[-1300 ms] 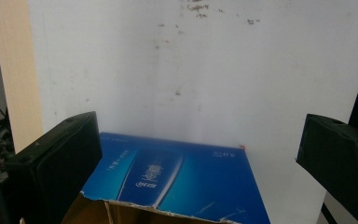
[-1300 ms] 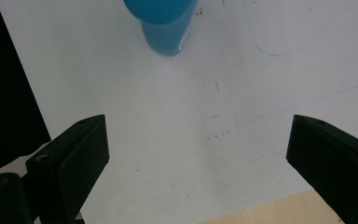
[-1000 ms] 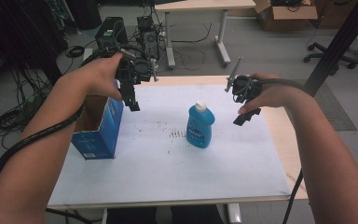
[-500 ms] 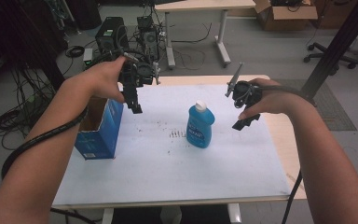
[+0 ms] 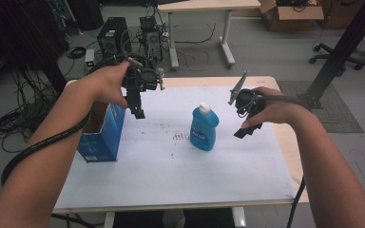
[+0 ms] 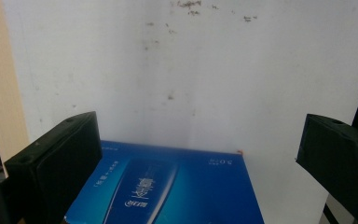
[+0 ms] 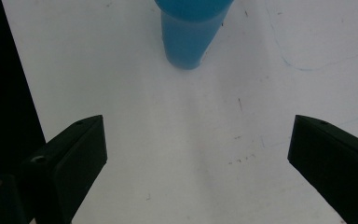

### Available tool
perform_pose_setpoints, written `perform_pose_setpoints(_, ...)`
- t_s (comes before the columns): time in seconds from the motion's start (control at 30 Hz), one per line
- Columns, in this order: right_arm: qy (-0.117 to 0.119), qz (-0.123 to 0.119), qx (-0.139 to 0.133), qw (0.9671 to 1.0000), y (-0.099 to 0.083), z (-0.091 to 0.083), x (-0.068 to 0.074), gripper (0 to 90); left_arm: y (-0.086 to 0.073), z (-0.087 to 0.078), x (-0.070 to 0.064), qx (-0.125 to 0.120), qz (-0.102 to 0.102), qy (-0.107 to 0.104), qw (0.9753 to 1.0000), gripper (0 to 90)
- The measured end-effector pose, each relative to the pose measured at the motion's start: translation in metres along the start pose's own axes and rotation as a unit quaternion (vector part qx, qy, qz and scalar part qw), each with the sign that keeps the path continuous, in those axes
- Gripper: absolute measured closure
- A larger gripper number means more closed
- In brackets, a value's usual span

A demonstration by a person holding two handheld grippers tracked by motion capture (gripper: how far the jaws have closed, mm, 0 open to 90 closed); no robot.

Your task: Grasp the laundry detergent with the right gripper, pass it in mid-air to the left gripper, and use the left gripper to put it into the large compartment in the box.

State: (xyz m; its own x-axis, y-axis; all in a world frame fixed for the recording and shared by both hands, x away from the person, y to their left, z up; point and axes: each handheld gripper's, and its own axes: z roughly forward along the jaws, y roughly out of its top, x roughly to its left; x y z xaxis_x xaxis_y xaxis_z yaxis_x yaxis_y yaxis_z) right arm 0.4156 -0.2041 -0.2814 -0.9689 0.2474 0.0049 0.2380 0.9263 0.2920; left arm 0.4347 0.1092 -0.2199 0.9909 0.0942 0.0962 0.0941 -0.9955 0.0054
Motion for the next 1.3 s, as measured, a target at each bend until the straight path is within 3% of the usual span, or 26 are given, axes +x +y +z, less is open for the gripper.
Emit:
perform_pose_setpoints(0.53,0.016,0.019,-0.061,0.9978,-0.011,0.039,0.005,4.2,0.001,0.004,-0.005,-0.001,0.006,-0.002,1.0000,0.2)
perform_pose_setpoints(0.8,0.021,0.035,-0.110,0.9931,-0.016,0.061,0.007,4.0,-0.001,0.007,-0.006,-0.004,0.004,-0.003,1.0000,0.2)
perform_pose_setpoints(1.13,0.017,0.042,-0.133,0.9901,-0.017,0.076,0.008,3.8,-0.002,0.011,-0.006,-0.003,0.002,-0.005,1.0000,0.2)
perform_pose_setpoints(1.3,0.009,0.054,-0.160,0.9857,-0.018,0.082,0.010,3.6,-0.002,0.014,-0.006,-0.004,0.001,-0.007,1.0000,0.2)
